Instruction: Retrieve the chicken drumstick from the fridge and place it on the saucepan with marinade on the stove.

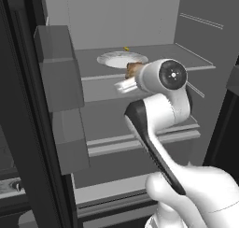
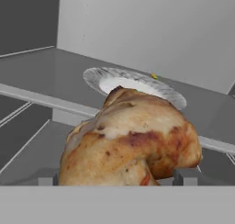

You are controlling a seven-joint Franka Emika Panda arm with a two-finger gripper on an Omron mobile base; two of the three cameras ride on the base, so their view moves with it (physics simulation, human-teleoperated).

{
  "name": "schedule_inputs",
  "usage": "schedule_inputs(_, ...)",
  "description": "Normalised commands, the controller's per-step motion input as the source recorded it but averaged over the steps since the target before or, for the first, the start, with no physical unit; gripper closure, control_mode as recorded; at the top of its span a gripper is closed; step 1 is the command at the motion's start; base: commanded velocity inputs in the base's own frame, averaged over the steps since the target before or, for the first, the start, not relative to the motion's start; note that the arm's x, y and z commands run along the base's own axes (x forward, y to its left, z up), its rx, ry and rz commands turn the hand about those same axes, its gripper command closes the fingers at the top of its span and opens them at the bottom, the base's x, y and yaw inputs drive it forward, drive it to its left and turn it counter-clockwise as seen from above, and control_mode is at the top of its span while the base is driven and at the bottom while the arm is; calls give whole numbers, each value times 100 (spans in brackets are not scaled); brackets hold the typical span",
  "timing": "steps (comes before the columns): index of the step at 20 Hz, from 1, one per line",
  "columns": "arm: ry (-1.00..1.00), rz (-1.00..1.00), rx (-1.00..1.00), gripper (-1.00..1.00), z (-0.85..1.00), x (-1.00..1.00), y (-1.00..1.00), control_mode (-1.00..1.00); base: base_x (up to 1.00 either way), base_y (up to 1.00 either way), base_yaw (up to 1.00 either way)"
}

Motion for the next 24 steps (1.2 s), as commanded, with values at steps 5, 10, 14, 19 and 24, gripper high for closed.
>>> schedule_inputs(5,8,-1,0,100,-57,-100,-8,-100,0,0,0)
schedule_inputs(10,13,0,0,100,-21,-77,-18,-100,0,0,0)
schedule_inputs(14,0,0,0,100,0,-4,-2,-100,0,0,0)
schedule_inputs(19,0,0,0,100,0,0,0,-100,0,0,0)
schedule_inputs(24,0,0,0,100,0,0,0,-100,0,0,0)
